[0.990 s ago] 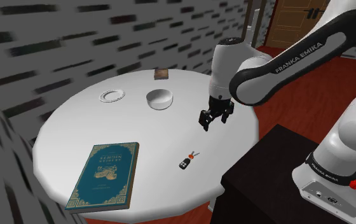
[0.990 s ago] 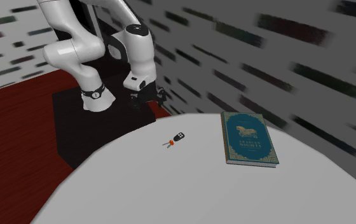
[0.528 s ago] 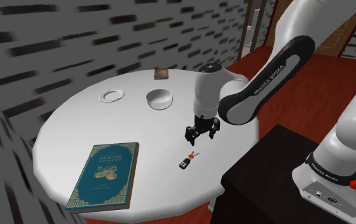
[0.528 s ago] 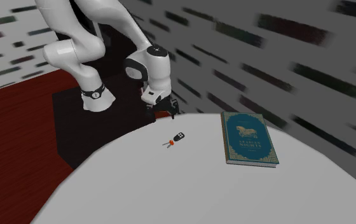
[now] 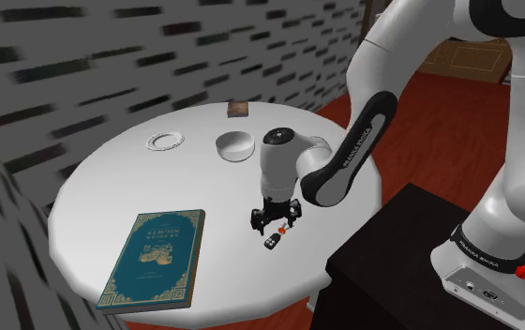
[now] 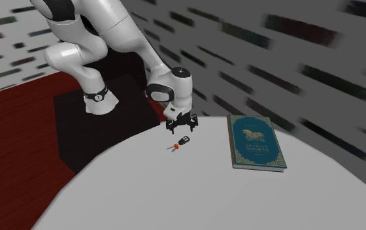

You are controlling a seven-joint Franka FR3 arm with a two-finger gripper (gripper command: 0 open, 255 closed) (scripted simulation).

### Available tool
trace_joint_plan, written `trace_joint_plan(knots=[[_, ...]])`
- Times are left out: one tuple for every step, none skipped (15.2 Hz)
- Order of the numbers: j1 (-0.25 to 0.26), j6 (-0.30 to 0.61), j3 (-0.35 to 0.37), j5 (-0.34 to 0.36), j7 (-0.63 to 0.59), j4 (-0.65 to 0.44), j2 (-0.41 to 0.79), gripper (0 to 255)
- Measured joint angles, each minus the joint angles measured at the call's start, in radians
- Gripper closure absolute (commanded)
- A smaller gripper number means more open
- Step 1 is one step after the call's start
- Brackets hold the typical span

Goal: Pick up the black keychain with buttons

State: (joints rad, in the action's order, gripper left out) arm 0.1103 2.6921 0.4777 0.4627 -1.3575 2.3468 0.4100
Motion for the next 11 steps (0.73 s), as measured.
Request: trace_joint_plan(knots=[[0.022, 0.009, -0.02, 0.02, -0.026, -0.017, 0.029, 0], [0.039, 0.018, -0.038, 0.039, -0.045, -0.031, 0.054, 0], [0.05, 0.027, -0.052, 0.053, -0.055, -0.041, 0.073, 0], [0.06, 0.034, -0.064, 0.064, -0.065, -0.048, 0.088, 0], [0.068, 0.04, -0.073, 0.073, -0.072, -0.056, 0.102, 0], [0.076, 0.049, -0.085, 0.084, -0.08, -0.061, 0.115, 0], [0.086, 0.057, -0.095, 0.094, -0.089, -0.066, 0.128, 0], [0.098, 0.068, -0.108, 0.107, -0.101, -0.071, 0.144, 0], [0.104, 0.074, -0.116, 0.114, -0.106, -0.075, 0.154, 0], [0.107, 0.078, -0.12, 0.117, -0.109, -0.077, 0.159, 255], [0.108, 0.08, -0.123, 0.119, -0.11, -0.078, 0.162, 255]])
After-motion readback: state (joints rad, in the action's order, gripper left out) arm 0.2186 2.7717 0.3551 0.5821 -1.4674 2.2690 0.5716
